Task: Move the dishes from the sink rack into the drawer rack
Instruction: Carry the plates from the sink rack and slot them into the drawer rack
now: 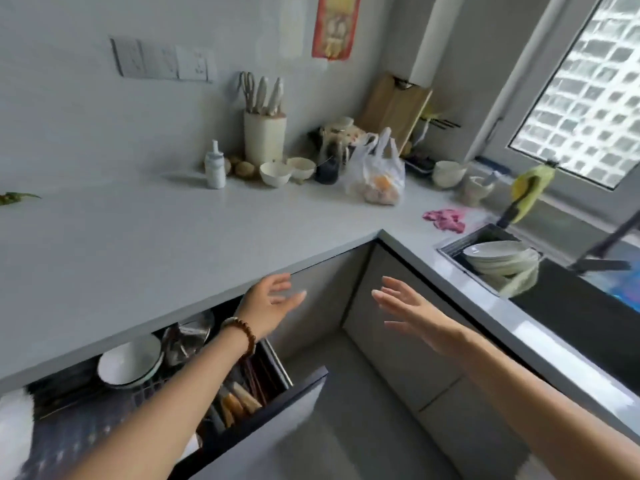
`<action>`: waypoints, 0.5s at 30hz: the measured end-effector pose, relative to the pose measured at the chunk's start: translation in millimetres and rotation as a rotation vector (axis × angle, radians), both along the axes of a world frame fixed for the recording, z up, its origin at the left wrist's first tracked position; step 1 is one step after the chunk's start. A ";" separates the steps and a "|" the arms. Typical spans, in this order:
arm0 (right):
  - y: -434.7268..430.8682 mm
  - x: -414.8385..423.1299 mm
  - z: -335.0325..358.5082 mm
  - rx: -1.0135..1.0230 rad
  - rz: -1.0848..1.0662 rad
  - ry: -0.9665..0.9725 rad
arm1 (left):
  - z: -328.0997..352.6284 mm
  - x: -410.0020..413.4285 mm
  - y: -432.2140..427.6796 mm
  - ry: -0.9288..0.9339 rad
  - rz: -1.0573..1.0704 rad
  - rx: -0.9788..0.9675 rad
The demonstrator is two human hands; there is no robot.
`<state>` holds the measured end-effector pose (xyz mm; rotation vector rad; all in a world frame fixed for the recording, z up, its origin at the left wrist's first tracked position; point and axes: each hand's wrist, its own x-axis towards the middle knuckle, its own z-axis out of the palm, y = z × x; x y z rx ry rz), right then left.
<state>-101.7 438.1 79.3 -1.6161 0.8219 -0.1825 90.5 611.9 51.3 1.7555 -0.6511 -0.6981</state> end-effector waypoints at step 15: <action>-269.3 -183.9 21.4 -0.062 -0.471 0.050 | 25.6 -133.8 -340.5 -0.032 -0.385 0.050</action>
